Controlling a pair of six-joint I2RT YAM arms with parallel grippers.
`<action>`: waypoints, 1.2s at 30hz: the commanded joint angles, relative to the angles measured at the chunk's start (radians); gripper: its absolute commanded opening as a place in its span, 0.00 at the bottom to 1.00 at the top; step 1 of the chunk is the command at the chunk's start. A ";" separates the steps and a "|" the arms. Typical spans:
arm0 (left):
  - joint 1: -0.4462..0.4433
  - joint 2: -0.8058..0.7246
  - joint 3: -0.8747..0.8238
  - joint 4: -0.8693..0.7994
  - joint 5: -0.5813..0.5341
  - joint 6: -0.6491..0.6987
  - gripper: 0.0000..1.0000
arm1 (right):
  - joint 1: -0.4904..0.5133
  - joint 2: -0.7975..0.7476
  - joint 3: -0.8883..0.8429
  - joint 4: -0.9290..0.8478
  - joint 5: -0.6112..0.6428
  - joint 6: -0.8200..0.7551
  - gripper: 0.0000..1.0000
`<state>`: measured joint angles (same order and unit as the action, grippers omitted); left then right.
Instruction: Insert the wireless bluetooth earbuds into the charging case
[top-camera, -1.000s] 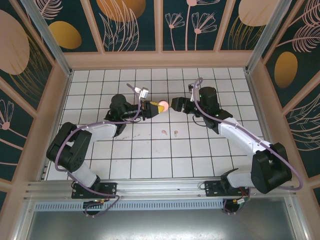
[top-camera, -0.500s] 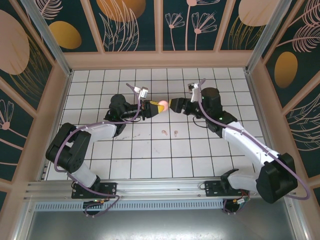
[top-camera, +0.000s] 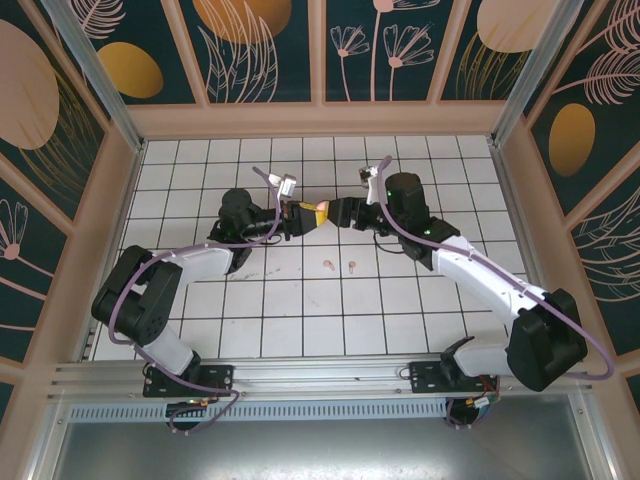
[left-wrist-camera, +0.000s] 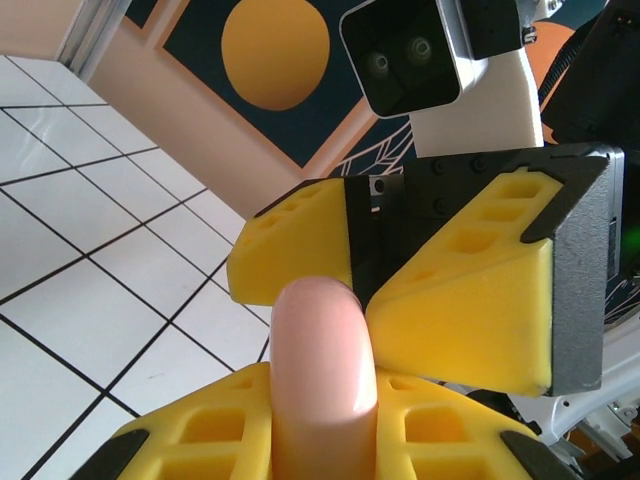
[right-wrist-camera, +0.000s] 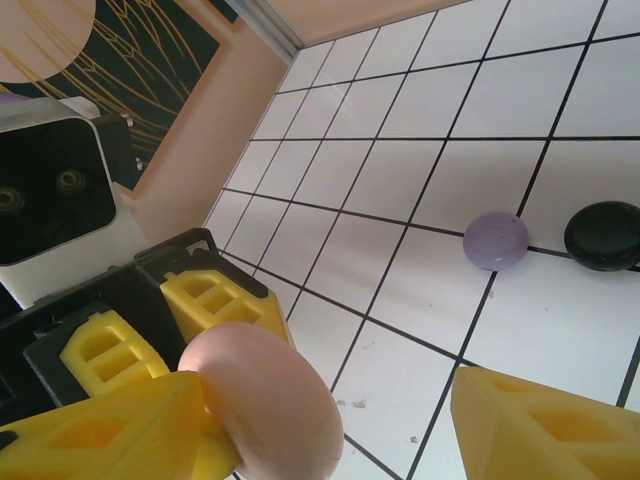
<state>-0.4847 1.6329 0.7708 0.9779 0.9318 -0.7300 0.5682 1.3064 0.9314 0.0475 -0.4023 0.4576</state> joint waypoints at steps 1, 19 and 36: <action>-0.006 -0.057 0.021 0.051 0.038 0.007 0.00 | -0.050 0.014 -0.050 0.014 0.030 -0.007 0.65; -0.006 -0.074 0.016 0.029 0.007 0.028 0.00 | -0.076 -0.025 -0.061 -0.008 0.007 0.015 0.63; -0.006 -0.235 -0.081 0.005 -0.435 0.230 0.00 | 0.068 0.024 -0.021 -0.397 0.256 0.045 0.59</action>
<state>-0.4858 1.4418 0.7116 0.9535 0.6147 -0.5732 0.5972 1.2770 0.8787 -0.2680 -0.2230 0.5037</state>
